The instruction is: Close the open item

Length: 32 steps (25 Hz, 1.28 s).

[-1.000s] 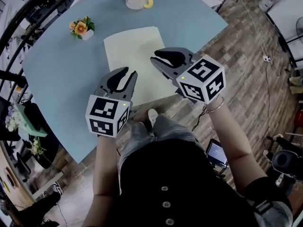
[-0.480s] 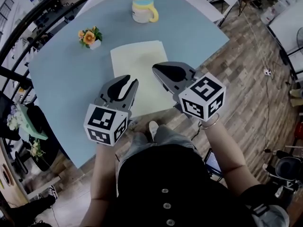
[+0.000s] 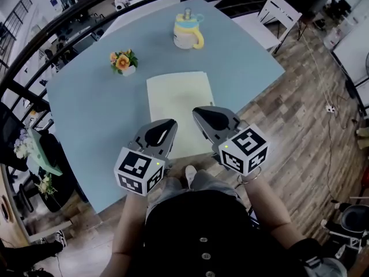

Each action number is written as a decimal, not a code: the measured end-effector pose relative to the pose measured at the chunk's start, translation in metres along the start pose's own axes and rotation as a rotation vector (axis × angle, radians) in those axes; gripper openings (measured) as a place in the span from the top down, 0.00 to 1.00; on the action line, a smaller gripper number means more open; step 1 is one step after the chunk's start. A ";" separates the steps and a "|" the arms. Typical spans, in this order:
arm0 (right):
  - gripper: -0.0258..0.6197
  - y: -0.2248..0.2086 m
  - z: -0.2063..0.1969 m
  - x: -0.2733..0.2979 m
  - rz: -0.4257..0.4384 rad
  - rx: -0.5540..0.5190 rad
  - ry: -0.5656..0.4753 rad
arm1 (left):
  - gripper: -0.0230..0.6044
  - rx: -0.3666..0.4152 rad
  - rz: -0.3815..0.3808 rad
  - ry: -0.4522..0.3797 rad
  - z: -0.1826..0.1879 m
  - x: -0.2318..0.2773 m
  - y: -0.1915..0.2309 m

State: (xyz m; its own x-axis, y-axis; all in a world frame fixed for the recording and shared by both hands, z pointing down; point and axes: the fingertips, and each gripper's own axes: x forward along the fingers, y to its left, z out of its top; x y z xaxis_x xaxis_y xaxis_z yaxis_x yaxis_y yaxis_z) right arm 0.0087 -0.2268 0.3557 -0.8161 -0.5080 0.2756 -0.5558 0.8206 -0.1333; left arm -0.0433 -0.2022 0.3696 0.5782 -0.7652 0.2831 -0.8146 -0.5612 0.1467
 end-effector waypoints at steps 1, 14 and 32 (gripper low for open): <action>0.95 0.000 -0.002 -0.001 -0.002 0.009 -0.002 | 0.91 -0.001 -0.001 0.003 -0.002 0.000 -0.002; 0.95 0.023 -0.024 -0.002 0.047 0.042 -0.001 | 0.93 0.016 0.007 0.104 -0.032 0.000 -0.012; 0.95 0.026 -0.058 -0.008 0.022 0.101 0.061 | 0.93 -0.040 0.016 0.142 -0.049 0.000 -0.014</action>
State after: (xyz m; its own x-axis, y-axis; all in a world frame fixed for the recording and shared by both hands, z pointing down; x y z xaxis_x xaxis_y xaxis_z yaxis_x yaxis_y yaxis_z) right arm 0.0101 -0.1862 0.4054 -0.8189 -0.4708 0.3284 -0.5534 0.7994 -0.2340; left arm -0.0342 -0.1786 0.4143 0.5549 -0.7199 0.4169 -0.8265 -0.5343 0.1775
